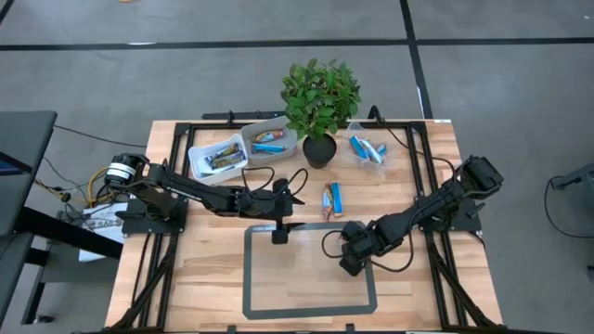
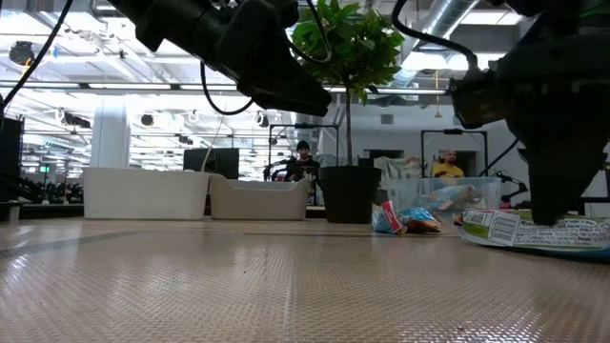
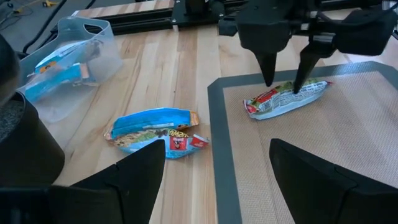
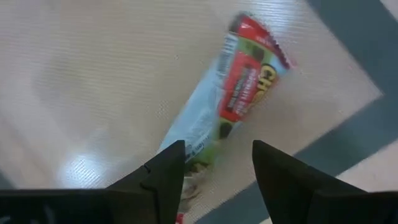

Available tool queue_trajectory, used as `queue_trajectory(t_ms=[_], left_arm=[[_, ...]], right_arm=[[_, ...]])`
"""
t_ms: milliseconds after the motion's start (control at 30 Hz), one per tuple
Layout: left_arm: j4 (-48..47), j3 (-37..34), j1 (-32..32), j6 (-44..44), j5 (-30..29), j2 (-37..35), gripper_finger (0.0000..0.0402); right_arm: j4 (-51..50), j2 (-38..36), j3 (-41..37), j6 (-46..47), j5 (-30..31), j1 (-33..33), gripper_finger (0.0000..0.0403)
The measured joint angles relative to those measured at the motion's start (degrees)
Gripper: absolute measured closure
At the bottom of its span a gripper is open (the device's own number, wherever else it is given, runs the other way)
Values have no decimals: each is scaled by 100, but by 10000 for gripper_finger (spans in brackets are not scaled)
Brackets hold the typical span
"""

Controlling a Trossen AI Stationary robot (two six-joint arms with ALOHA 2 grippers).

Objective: Pick and place Granola Bars by type
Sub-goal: Put the red granola bar into the gray bin

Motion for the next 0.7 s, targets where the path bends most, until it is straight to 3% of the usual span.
queue_trajectory(t_ms=[167, 700], left_arm=[[11, 0, 0, 0, 0, 0, 120], [50, 0, 0, -2, 0, 0, 120]], right_arm=[[209, -10, 0, -83, -58, -37, 232], [324, 79, 1, -297, -188, -66, 359]])
